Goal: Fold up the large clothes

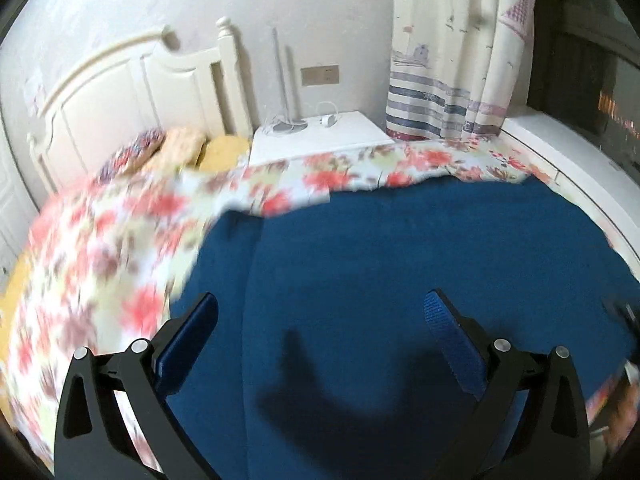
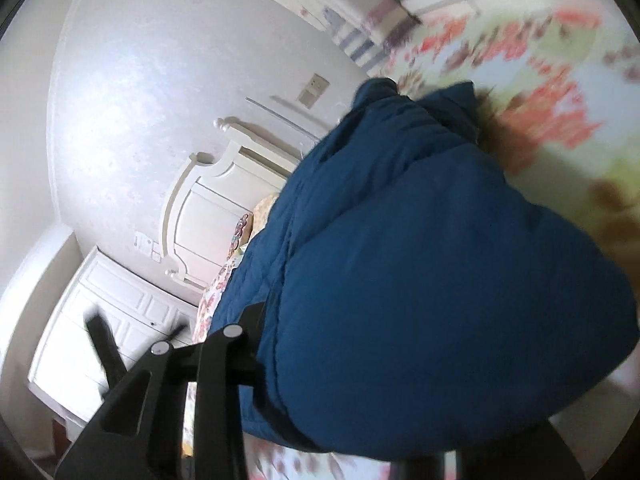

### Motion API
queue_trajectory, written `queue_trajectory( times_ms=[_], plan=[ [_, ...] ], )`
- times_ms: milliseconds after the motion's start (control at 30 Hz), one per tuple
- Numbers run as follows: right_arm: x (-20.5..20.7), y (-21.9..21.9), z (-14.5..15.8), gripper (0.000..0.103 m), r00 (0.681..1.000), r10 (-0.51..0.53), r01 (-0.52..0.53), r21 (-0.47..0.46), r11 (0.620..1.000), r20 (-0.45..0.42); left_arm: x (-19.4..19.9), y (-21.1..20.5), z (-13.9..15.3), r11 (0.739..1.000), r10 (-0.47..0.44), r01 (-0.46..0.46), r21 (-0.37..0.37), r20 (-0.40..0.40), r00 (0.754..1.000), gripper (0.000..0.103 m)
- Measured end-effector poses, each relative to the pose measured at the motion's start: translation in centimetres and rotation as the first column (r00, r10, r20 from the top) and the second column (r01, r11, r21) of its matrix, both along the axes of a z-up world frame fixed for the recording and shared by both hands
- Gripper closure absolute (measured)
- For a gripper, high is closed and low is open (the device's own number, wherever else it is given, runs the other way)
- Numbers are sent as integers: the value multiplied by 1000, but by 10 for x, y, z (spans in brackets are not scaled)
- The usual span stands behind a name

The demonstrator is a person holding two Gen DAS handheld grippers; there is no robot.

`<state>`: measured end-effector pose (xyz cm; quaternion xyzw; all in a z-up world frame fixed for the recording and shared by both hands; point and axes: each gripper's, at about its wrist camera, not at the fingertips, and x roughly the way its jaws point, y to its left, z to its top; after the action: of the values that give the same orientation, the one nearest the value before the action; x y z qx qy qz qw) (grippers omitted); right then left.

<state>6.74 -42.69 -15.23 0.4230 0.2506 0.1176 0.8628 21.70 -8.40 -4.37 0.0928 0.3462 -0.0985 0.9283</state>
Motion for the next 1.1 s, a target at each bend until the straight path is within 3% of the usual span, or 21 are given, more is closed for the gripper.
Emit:
queue_trajectory(
  times_ms=[200, 267, 300, 433, 500, 600, 667, 733, 800, 900, 933, 1000, 1067, 1100],
  plan=[
    [-28, -13, 7, 69, 1000, 6, -6, -67, 998, 1, 83, -91, -20, 994, 9, -3, 107, -63, 998, 4],
    [-28, -16, 7, 69, 1000, 9, -9, -58, 998, -7, 99, -116, -40, 988, 5, 10, 155, -98, 995, 4],
    [-26, -17, 6, 69, 1000, 11, -11, -53, 999, -10, 109, -130, -61, 974, 13, 17, 225, -130, 991, 4],
    [-26, -16, 12, 68, 1000, 14, -14, -92, 996, -5, 112, -122, -64, 982, 31, -9, 187, -116, 993, 4],
    [-28, -17, 8, 68, 1000, 13, -13, -84, 996, -7, 88, -107, -47, 987, 41, -35, 156, -35, 999, 4],
    [-28, -18, 8, 68, 1000, 4, -5, -90, 996, -4, 31, -92, -31, 994, -39, 35, 108, 38, 999, 4],
    [-29, -15, 11, 68, 1000, -7, 7, -109, 994, -1, -17, -84, -38, 987, -98, 90, 131, 56, 994, 4],
    [-27, -10, 20, 68, 1000, -21, 22, -148, 989, 6, -53, -81, -58, 975, -167, 162, 150, 22, 986, 4],
    [-27, 0, 30, 68, 1000, -26, 28, -207, 978, 13, -95, -70, -74, 976, -171, 157, 149, 86, 982, 4],
    [-22, 19, 51, 68, 999, -45, 52, -326, 944, 27, -131, -60, -83, 958, -254, 238, 159, 95, 962, 5],
    [-20, 29, 61, 68, 998, -49, 58, -379, 924, 34, -136, -54, -85, 952, -273, 255, 169, 92, 958, 4],
    [-15, 55, 83, 68, 997, -52, 76, -494, 866, 62, -137, -37, -84, 949, -295, 290, 121, 29, 955, 4],
    [-9, 90, 108, 68, 993, -38, 98, -624, 775, 109, -138, -15, -77, 932, -362, 363, 9, -41, 931, 5],
    [-4, 118, 122, 68, 990, -15, 110, -710, 696, 139, -142, -2, -72, 914, -406, 404, -44, -43, 913, 5]
  ],
)
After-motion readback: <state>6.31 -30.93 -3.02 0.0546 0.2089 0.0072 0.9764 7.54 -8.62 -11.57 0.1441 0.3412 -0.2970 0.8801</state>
